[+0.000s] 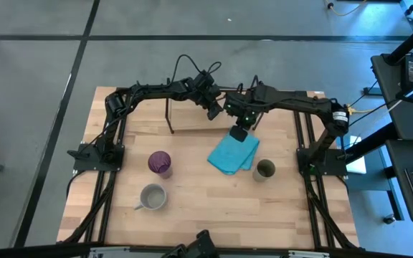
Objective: Stack small to large cups/mugs on shelf
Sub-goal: Put the transparent mug on the shelf
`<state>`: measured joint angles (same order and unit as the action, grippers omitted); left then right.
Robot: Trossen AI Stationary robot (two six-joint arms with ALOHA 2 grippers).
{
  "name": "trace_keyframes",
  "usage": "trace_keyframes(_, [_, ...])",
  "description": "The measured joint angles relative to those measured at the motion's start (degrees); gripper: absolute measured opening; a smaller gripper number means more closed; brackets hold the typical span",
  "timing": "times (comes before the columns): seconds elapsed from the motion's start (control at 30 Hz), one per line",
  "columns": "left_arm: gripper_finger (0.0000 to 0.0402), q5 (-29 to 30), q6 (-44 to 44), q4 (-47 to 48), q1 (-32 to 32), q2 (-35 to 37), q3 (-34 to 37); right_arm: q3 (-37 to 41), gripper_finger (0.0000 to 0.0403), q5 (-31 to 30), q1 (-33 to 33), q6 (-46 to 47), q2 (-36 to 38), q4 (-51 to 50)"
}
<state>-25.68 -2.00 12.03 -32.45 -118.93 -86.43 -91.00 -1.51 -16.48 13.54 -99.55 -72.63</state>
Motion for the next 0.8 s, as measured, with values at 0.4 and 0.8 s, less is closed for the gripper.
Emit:
trace_keyframes(0.4, [0.0011, -0.42, 0.14, -2.76, 0.92, 0.00, 0.00, 0.02, 0.0017, 2.34, -4.24, 0.99, 0.00, 1.60])
trace_keyframes(0.8, [0.0011, -0.54, -0.19, -1.90, 1.86, 0.00, 0.00, 2.35, 0.0017, 3.64, -4.14, 0.94, -0.33, 2.57])
